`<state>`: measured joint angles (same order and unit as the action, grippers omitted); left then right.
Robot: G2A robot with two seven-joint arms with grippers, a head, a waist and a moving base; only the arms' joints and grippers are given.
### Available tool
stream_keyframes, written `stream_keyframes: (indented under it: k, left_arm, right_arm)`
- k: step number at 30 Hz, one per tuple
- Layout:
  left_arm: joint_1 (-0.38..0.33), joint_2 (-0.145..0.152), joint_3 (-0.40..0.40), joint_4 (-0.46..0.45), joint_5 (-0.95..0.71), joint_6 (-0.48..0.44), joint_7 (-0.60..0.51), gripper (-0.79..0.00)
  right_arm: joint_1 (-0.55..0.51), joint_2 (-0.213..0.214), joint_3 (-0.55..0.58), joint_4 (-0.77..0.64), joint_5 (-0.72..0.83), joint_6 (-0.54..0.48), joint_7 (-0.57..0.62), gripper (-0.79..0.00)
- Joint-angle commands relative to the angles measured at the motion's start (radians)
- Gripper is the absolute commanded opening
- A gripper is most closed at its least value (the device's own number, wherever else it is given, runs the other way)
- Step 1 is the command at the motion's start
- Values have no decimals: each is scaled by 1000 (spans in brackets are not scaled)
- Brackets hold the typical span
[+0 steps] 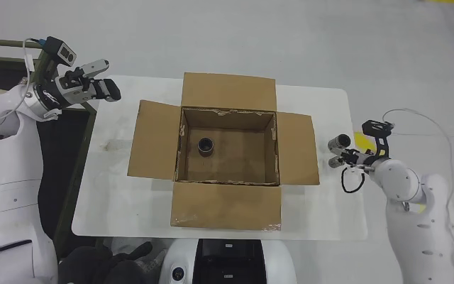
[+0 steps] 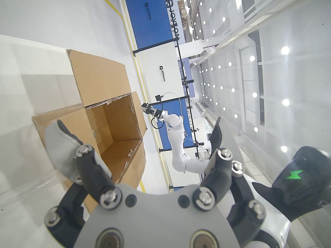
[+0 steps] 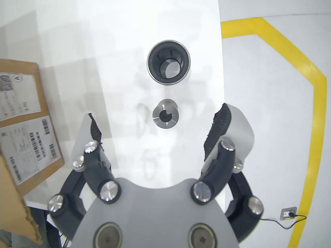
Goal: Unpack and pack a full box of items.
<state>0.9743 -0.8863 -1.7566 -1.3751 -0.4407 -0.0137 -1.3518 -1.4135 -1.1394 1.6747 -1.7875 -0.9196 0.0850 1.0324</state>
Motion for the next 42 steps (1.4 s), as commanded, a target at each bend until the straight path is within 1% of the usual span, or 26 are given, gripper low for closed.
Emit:
stream_keyframes:
  k: [1, 7, 12, 15, 19, 24, 32, 37, 42]
  left_arm:
    - [0, 0, 0, 0, 0, 0, 0, 0]
    - [0, 0, 0, 0, 0, 0, 0, 0]
    - [0, 0, 0, 0, 0, 0, 0, 0]
    - [0, 0, 0, 0, 0, 0, 0, 0]
    - [0, 0, 0, 0, 0, 0, 0, 0]
    - [0, 0, 0, 0, 0, 0, 0, 0]
    - [0, 0, 0, 0, 0, 0, 0, 0]
    - [0, 0, 0, 0, 0, 0, 0, 0]
    - [0, 0, 0, 0, 0, 0, 0, 0]
  right_arm:
    - [-15, 2, 13, -47, 16, -7, 0, 0]
    - [-45, 5, 20, -185, 42, -21, 7, 0]
    - [-46, 9, 13, -299, 92, -83, 31, 0]
    - [-36, 12, -10, -361, 91, -106, 55, 0]
    - [1, 14, -76, -408, 84, -129, 80, 0]
    - [93, 11, -220, -404, 63, -148, 105, 0]
    - [267, -10, -468, -321, 28, -137, 126, 0]
    - [334, -23, -568, -272, 14, -133, 128, 0]
    - [367, -32, -611, -238, 10, -131, 88, 0]
